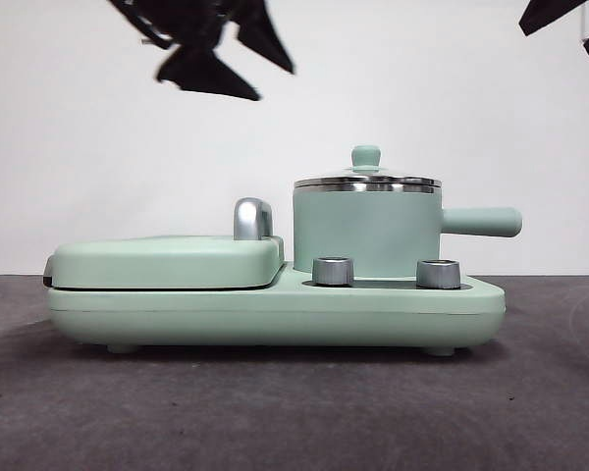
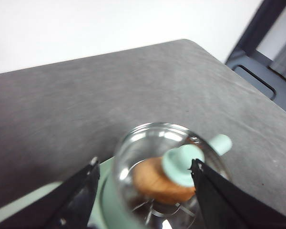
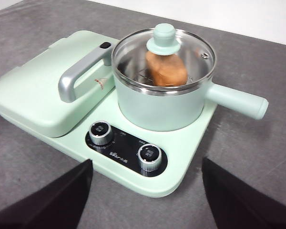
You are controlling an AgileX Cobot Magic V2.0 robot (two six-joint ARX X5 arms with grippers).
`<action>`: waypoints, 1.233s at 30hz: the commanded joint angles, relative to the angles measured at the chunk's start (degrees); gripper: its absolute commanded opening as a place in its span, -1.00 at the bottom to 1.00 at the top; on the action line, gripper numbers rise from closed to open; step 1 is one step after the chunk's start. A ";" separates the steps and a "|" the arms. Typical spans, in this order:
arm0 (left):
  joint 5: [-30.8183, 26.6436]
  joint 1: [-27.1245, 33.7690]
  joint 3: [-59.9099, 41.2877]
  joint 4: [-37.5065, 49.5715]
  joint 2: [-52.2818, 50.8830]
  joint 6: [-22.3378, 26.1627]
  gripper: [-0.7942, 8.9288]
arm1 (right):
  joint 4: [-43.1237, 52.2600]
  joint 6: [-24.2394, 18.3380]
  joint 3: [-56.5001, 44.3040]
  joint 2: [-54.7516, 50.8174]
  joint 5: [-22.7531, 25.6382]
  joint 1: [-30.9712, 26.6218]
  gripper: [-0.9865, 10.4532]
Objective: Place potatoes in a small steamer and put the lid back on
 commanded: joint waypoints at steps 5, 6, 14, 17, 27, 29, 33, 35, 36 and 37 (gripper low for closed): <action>0.37 3.65 -10.69 0.72 -10.64 -1.36 -0.21 | 0.48 0.98 0.02 0.26 -0.94 0.50 -0.20; 0.37 4.24 -13.27 1.25 -12.74 -1.55 -0.21 | 0.48 0.98 0.02 0.26 -0.94 0.50 -0.20; 0.37 8.02 -31.30 3.85 -28.96 -3.82 -0.21 | 0.28 0.98 0.02 0.26 -1.16 0.50 -0.20; 0.37 9.01 -36.09 3.30 -34.80 -4.98 -0.21 | 0.00 1.01 0.02 0.28 -1.25 0.50 -0.20; -0.96 9.51 -44.68 -5.57 -50.16 -6.12 -0.21 | 0.09 2.08 0.02 4.96 -5.73 0.48 -0.20; -1.64 9.51 -45.92 -6.73 -52.13 -6.32 -0.21 | 0.66 2.08 0.02 6.69 -7.04 0.50 -0.20; -2.99 9.51 -48.63 -9.94 -56.89 -6.93 -0.21 | 3.06 2.08 0.02 10.12 -8.50 0.50 -0.20; -3.04 9.51 -49.57 -11.54 -58.84 -7.34 -0.21 | 4.33 2.08 0.02 11.21 -8.48 0.50 -0.20; -3.04 9.51 -50.12 -12.33 -60.00 -7.76 -0.21 | 4.94 2.05 0.02 11.69 -8.50 0.50 -0.20; -3.04 9.51 -50.58 -13.35 -61.26 -7.98 -0.21 | 5.46 2.05 0.02 12.11 -8.48 0.50 -0.20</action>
